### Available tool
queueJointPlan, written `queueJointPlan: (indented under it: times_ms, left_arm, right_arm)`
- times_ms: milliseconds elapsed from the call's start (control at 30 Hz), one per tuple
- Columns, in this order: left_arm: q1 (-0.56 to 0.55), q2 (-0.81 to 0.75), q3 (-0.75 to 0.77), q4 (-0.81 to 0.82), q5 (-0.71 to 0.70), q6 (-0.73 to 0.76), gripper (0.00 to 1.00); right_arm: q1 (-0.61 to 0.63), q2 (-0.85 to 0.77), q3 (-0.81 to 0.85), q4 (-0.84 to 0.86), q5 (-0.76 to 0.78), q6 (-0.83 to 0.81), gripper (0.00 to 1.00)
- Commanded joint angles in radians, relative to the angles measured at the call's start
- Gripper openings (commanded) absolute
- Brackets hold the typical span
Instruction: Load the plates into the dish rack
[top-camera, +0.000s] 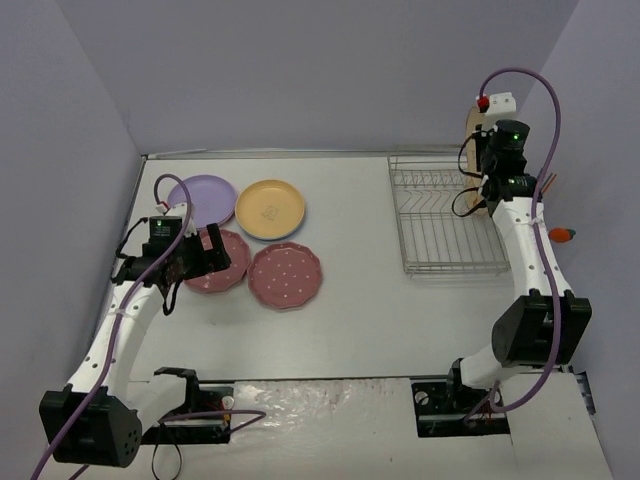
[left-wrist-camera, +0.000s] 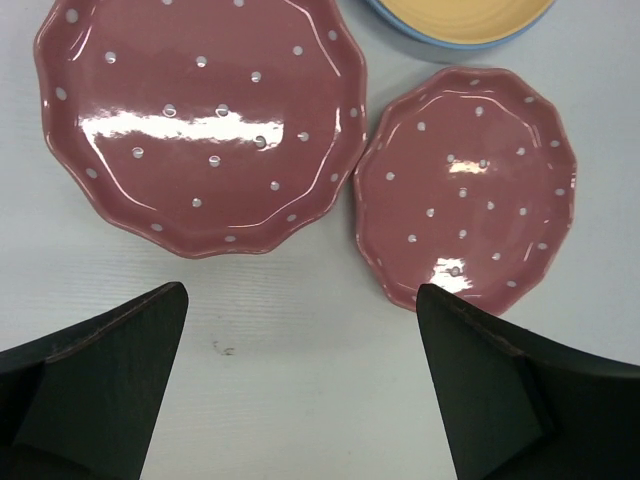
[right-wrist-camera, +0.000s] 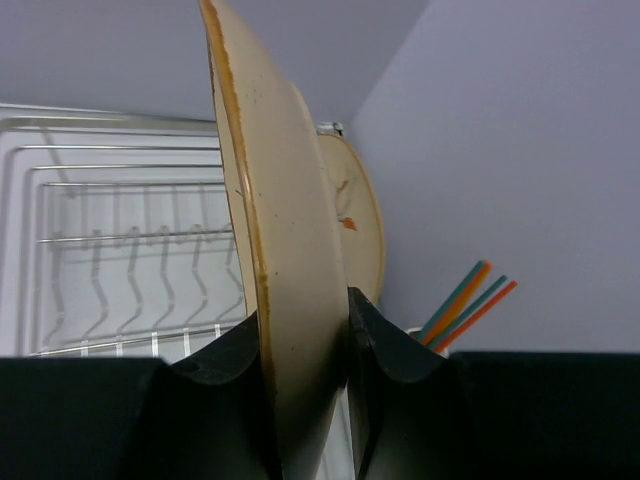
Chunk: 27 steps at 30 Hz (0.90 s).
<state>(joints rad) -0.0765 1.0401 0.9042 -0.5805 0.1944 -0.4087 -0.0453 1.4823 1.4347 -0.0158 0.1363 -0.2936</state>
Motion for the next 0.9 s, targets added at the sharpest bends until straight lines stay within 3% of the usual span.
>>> queueJointPlan:
  times_ms: [0, 400, 867]
  left_arm:
    - [0.006, -0.007, 0.003, 0.019, -0.065, 0.060, 0.97]
    - [0.018, 0.037, 0.021, 0.019, -0.081, 0.073, 0.97]
    - [0.027, 0.040, 0.016, 0.025, -0.063, 0.071, 0.97]
  right_arm:
    - [-0.051, 0.075, 0.086, 0.271, 0.070, -0.115, 0.00]
    - [-0.147, 0.260, 0.137, 0.339, -0.062, 0.000, 0.00]
    - [-0.181, 0.314, 0.009, 0.379, -0.168, 0.116, 0.00]
